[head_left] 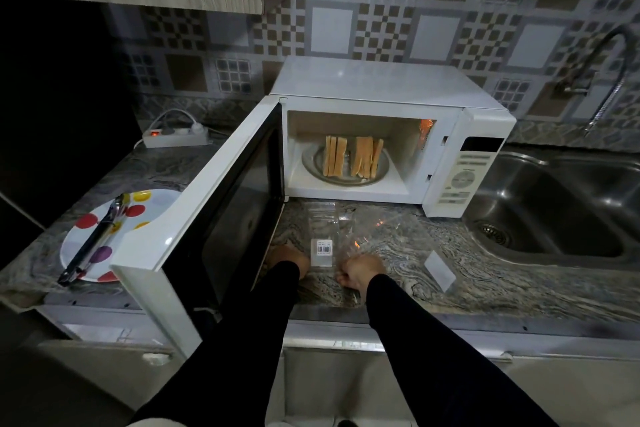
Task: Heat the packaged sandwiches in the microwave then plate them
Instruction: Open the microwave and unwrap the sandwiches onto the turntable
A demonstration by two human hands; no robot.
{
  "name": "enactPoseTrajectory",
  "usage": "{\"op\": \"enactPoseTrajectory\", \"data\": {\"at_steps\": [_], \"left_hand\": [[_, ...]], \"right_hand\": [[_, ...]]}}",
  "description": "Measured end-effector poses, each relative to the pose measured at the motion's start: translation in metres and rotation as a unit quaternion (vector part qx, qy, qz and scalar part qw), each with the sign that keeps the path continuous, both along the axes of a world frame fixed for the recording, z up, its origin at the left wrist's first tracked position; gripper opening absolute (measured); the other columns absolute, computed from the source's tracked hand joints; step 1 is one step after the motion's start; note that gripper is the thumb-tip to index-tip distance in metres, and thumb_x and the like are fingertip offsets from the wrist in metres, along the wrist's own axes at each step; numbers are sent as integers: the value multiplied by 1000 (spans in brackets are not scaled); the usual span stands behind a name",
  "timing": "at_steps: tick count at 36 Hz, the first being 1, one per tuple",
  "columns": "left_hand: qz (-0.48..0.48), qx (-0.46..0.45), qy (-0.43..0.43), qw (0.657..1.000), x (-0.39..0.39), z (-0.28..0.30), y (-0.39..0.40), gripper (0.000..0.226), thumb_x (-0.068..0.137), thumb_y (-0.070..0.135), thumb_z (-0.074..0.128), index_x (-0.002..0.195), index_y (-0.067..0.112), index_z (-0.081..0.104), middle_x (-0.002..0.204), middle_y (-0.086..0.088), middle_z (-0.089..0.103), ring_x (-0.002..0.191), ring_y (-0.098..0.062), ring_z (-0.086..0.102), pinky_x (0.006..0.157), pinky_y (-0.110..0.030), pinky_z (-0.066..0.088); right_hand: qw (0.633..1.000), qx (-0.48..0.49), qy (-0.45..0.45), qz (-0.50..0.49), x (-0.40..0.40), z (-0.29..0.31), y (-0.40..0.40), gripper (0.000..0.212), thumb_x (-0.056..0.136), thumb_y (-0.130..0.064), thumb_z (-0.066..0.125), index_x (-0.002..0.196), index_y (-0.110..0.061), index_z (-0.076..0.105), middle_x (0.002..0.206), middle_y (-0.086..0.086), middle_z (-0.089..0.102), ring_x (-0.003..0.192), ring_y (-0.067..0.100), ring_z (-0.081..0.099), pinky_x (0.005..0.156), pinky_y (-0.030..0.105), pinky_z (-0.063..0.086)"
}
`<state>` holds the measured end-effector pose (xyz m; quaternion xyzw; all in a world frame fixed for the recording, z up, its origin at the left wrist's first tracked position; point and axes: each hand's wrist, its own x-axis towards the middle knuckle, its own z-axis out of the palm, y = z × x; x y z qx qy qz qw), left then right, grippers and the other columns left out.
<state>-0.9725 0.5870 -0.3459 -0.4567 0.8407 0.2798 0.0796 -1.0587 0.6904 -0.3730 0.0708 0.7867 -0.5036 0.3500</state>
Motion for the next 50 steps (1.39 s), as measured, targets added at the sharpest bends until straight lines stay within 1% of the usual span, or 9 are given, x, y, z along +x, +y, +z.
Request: {"op": "enactPoseTrajectory", "data": {"at_steps": [4, 8, 10, 13, 20, 26, 36, 43, 50], "left_hand": [[17, -6, -4, 1000, 0, 3, -2, 55, 96, 37, 43, 145, 13, 39, 153, -11, 33, 140, -30, 34, 113, -39, 30], [37, -14, 32, 999, 3, 17, 1, 52, 97, 34, 46, 142, 10, 42, 149, -10, 39, 137, -27, 39, 110, -33, 33], [49, -28, 60, 997, 2, 25, 2, 45, 100, 28, 41, 137, 4, 47, 145, -13, 44, 135, -28, 43, 108, -31, 36], [78, -55, 121, 988, 3, 42, 8, 34, 98, 18, 42, 124, 3, 60, 131, -16, 57, 124, -31, 53, 100, -36, 45], [23, -109, 296, 949, -8, 52, 25, 23, 93, 12, 48, 106, 7, 67, 112, -15, 63, 108, -31, 58, 89, -31, 45], [-70, -131, 228, 962, -24, 59, 43, 34, 102, 24, 37, 115, 10, 65, 120, -12, 63, 115, -26, 55, 95, -30, 39], [-63, -55, 179, 980, -40, 64, 69, 38, 102, 26, 34, 117, 6, 62, 120, -18, 64, 116, -34, 57, 96, -35, 45], [-67, 1, 173, 983, -57, 67, 90, 42, 102, 26, 32, 111, 4, 67, 113, -18, 67, 111, -32, 61, 98, -35, 47], [-49, 41, 194, 979, -70, 59, 101, 22, 93, 18, 53, 109, 14, 68, 116, -4, 68, 115, -22, 59, 104, -27, 42]], "right_hand": [[999, -6, 37, 18, 1, 0, 0, 27, 97, -9, 52, 71, -6, 56, 64, 11, 62, 54, 22, 61, 73, 40, 58], [986, 61, 97, 124, 2, 23, 10, 18, 96, -12, 49, 87, -12, 64, 107, 11, 66, 95, 22, 64, 94, 35, 54], [969, 142, 150, 134, -1, 32, 17, 22, 95, -10, 50, 110, -2, 64, 120, 12, 64, 112, 25, 62, 90, 26, 52], [946, 213, 198, 146, 0, 48, 24, 13, 94, -9, 52, 97, -1, 61, 113, 14, 62, 117, 26, 60, 70, 19, 50], [924, 229, 296, 76, -5, 79, 47, 25, 93, -11, 51, 111, 0, 65, 117, 16, 65, 112, 30, 61, 87, 30, 49], [855, 313, 413, 16, -17, 97, 78, 33, 94, -19, 49, 121, -2, 60, 127, 17, 51, 120, 32, 46, 95, 35, 44], [925, 282, 248, 56, -44, 92, 121, 51, 95, -28, 56, 136, -1, 41, 135, 20, 51, 122, 33, 53, 90, 33, 47], [943, 237, 223, 71, -50, 90, 125, 19, 93, -22, 56, 95, -3, 56, 103, 16, 59, 93, 29, 58, 79, 33, 47], [997, 28, 77, -13, -60, 68, 121, 33, 79, -15, 69, 106, 3, 64, 106, 18, 67, 84, 29, 66, 65, 34, 55]]}}
